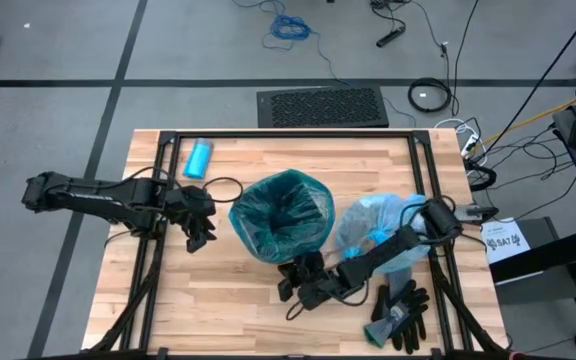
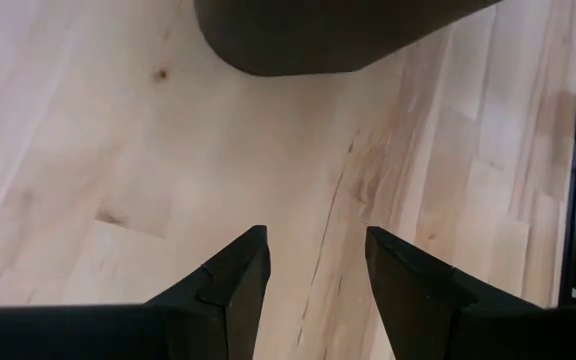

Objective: Place trash/remove bag and relplace
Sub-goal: Move the trash bin to the top of the table, then return to Home Position

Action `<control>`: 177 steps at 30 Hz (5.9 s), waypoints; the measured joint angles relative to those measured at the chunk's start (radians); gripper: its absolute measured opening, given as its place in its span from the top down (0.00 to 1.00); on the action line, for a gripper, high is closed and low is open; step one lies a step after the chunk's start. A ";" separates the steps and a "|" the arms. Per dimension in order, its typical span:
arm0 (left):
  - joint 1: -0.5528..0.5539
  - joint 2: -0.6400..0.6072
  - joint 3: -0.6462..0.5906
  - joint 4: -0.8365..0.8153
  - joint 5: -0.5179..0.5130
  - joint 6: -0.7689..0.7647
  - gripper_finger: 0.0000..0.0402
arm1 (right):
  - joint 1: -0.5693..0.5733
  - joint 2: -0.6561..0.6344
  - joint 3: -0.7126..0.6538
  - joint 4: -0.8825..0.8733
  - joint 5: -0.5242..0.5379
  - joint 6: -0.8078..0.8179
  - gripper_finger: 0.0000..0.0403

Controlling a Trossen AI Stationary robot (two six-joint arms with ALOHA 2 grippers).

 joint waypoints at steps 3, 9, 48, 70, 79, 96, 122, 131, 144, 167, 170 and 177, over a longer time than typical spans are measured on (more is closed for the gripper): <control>0.000 0.000 0.000 -0.002 0.004 0.006 0.57 | -0.032 0.035 0.000 0.094 -0.047 -0.045 1.00; 0.000 0.000 0.000 -0.012 0.004 0.008 0.57 | -0.106 0.053 0.000 0.202 -0.122 -0.158 1.00; 0.000 -0.138 0.001 -0.081 -0.137 0.006 0.57 | -0.284 -0.260 0.001 0.022 -0.496 -0.427 1.00; -0.007 -0.163 0.001 0.060 0.006 0.163 0.57 | -0.225 -0.355 0.000 -0.352 -0.704 -0.485 1.00; -0.049 -0.275 0.002 0.253 0.028 0.348 0.57 | -0.139 -0.465 -0.064 -0.446 -0.571 -0.672 1.00; -0.152 -0.388 -0.507 1.057 -0.119 0.321 0.57 | -0.116 -1.071 -0.880 0.393 -0.568 -0.770 1.00; -0.162 -0.485 -0.619 1.011 -0.203 0.350 0.57 | -0.580 -1.403 -1.217 0.525 -0.969 -0.747 1.00; -0.161 -0.722 -0.620 0.814 -0.266 0.311 0.57 | -0.436 -1.620 -1.216 0.285 -0.568 -0.737 1.00; -0.161 -0.775 -0.620 0.809 -0.256 0.349 0.57 | -0.299 -1.885 -1.216 -0.034 -0.437 -0.749 1.00; -0.161 -0.775 -0.620 0.803 -0.230 0.313 0.57 | -0.303 -2.085 -1.077 -0.479 -0.379 -0.693 1.00; -0.161 -0.775 -0.620 0.803 -0.231 0.321 0.57 | -0.303 -2.085 -1.117 -0.373 -0.388 -0.717 1.00; -0.161 -0.775 -0.620 0.803 -0.237 0.339 0.57 | -0.312 -2.073 -1.183 -0.175 -0.412 -0.839 1.00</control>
